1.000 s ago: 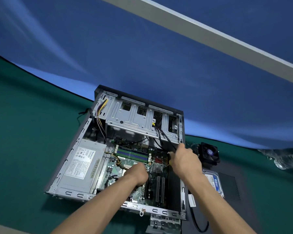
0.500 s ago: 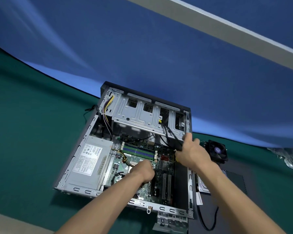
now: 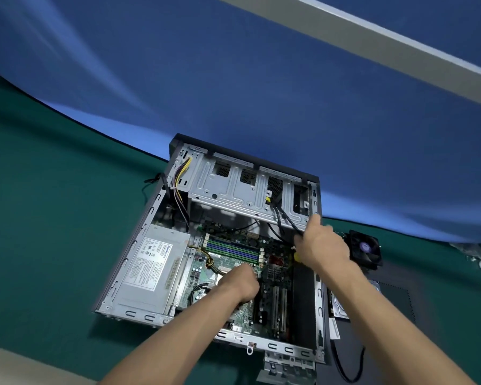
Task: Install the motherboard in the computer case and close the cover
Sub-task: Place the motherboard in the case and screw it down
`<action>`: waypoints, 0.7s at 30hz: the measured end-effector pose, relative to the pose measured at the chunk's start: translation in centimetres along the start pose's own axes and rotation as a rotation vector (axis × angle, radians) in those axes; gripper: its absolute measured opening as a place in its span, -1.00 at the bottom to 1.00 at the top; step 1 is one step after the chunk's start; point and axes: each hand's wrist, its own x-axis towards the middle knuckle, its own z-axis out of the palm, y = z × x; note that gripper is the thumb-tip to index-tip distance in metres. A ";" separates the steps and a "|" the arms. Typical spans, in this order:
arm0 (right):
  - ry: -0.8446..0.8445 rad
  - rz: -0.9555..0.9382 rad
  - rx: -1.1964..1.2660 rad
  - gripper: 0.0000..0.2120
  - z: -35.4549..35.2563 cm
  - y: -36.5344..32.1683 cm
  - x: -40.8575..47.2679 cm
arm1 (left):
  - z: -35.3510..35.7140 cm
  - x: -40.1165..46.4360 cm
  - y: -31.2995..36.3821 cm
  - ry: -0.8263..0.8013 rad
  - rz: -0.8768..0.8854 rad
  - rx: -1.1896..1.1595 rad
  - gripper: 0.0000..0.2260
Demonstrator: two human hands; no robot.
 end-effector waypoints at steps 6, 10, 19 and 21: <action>-0.054 -0.004 -0.061 -0.70 -0.8 0.4 0.1 | 0.2 0.2 -0.1 -0.001 -0.008 -0.016 -0.82; -0.167 -0.039 0.017 -0.70 -0.7 -0.5 -0.1 | 0.1 0.2 0.0 0.005 -0.009 -0.015 -0.83; -0.159 0.014 0.038 -0.66 -1.3 -0.4 0.8 | 0.1 0.3 -0.2 0.018 -0.020 -0.011 -0.81; -0.009 -0.001 -0.090 -0.68 -0.8 -0.2 0.6 | 0.2 0.4 -0.2 0.017 -0.024 -0.013 -0.80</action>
